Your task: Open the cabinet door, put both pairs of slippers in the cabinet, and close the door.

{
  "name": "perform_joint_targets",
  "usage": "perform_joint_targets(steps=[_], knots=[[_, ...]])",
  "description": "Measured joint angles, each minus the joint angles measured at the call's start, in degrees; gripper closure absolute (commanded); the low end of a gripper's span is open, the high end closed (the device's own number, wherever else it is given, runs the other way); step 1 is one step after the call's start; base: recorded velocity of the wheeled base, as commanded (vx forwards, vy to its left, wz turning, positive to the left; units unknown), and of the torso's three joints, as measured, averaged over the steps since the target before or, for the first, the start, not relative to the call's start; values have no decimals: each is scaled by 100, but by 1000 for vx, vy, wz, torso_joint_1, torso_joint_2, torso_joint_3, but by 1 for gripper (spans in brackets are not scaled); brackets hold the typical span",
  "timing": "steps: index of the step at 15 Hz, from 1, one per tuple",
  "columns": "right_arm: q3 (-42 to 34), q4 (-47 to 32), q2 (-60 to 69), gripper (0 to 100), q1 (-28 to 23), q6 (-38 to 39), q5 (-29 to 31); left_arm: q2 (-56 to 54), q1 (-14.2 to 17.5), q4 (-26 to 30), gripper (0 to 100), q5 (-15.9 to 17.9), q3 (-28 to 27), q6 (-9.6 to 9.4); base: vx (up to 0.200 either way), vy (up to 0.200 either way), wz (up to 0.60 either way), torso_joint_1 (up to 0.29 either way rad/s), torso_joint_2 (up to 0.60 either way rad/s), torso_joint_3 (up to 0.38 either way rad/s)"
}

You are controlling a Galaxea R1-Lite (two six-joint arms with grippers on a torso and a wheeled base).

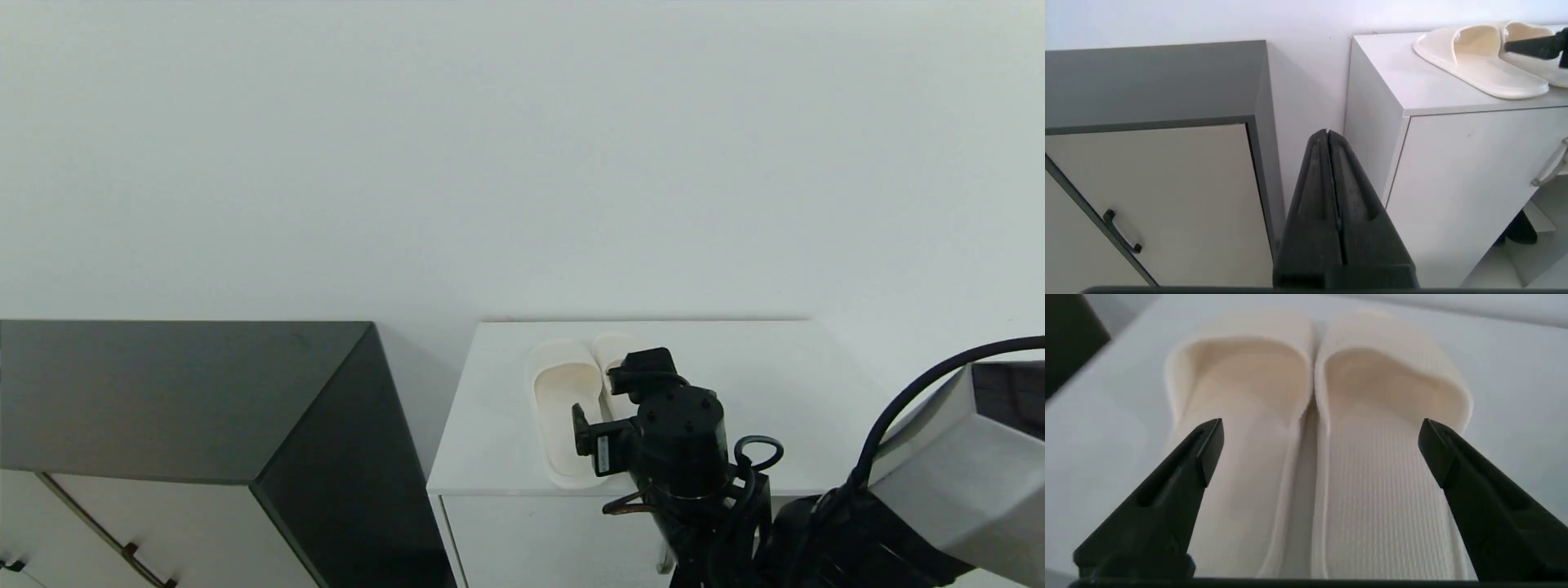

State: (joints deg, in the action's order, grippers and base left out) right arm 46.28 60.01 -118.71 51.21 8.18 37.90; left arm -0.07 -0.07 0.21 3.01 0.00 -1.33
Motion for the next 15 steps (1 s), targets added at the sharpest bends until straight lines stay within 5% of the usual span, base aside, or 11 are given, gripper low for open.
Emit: perform_joint_targets(steps=[15], knots=[[1491,-736,-786,0,-574,-180,-512,0,-2,-2,100,-1,0,0,0,0,0,0,0,0]])
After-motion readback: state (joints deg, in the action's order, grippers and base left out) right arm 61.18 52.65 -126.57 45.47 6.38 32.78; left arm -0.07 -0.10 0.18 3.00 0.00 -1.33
